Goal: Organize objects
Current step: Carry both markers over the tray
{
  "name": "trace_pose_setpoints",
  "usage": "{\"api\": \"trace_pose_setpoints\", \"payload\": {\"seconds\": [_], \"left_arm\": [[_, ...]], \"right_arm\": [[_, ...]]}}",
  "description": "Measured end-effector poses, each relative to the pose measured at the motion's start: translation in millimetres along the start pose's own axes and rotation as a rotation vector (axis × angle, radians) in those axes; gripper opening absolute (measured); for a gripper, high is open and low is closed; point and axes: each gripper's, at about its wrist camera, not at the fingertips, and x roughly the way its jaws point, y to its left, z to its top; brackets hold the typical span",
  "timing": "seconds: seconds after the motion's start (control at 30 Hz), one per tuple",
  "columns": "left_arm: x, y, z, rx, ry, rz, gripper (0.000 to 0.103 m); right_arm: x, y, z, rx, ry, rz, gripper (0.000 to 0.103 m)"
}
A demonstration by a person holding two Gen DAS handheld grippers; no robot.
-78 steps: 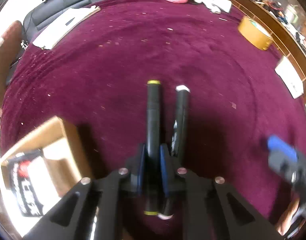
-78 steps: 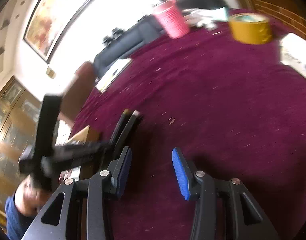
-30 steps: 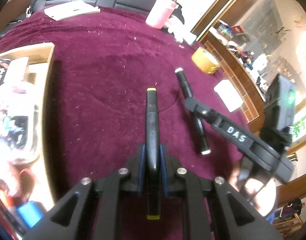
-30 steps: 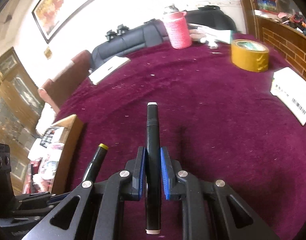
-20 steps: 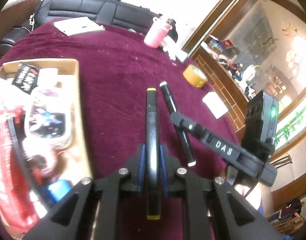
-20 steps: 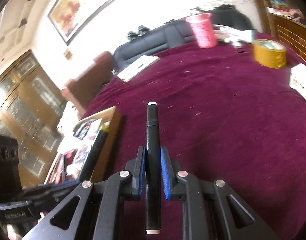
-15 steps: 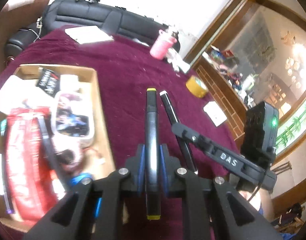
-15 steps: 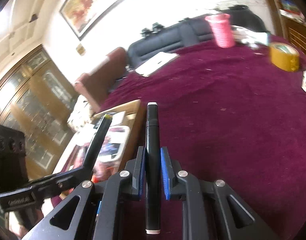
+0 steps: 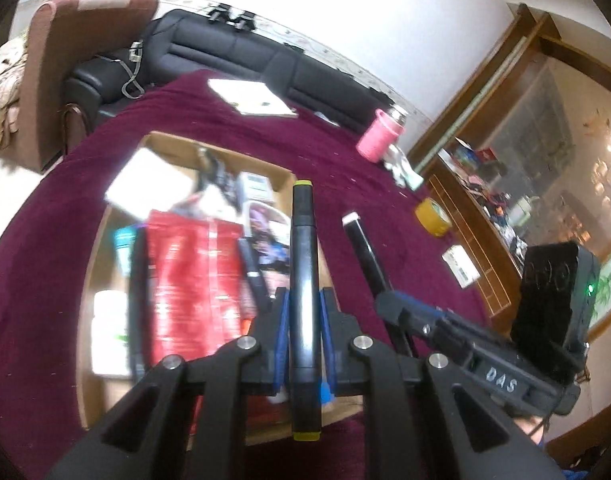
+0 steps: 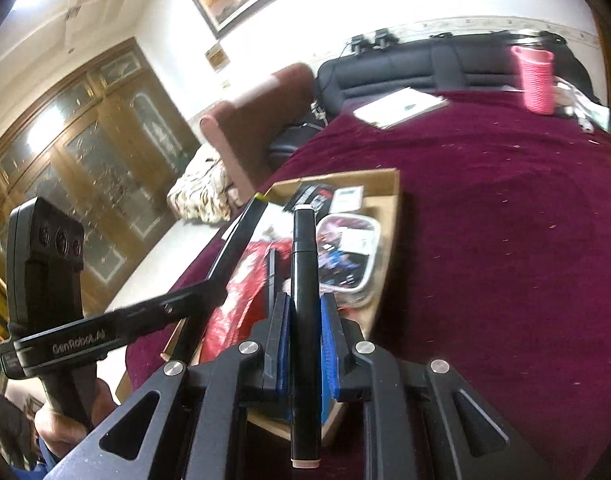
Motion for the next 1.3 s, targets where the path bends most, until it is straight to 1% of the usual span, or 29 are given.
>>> {"api": "trace_pose_setpoints", "payload": {"seconds": [0.17, 0.33, 0.5, 0.6, 0.87, 0.97, 1.13, 1.3], "left_arm": [[-6, 25, -1, -0.037, -0.007, 0.015, 0.014], [-6, 41, -1, -0.066, -0.008, 0.026, 0.014], [-3, 48, -2, -0.07, -0.002, 0.033, 0.014], [0, 50, -1, -0.069, -0.002, 0.053, 0.014], [12, 53, 1, -0.069, 0.016, 0.062, 0.014], [16, 53, 1, -0.066, 0.023, 0.077, 0.014], [19, 54, 1, -0.064, 0.026, 0.082, 0.014], [23, 56, 5, -0.071, 0.029, 0.081, 0.014]], "right_arm": [[19, 12, -2, -0.018, 0.034, -0.001, 0.017], [32, 14, 0, -0.026, 0.05, -0.028, 0.017], [39, 11, 1, -0.01, 0.061, -0.047, 0.017], [45, 9, 3, 0.0, 0.076, -0.045, 0.017], [62, 7, 11, -0.001, 0.101, -0.072, 0.017], [66, 5, 13, 0.0, 0.105, -0.077, 0.017], [77, -4, 17, 0.029, 0.125, -0.071, 0.017], [82, -8, 20, 0.042, 0.125, -0.076, 0.017]]}}
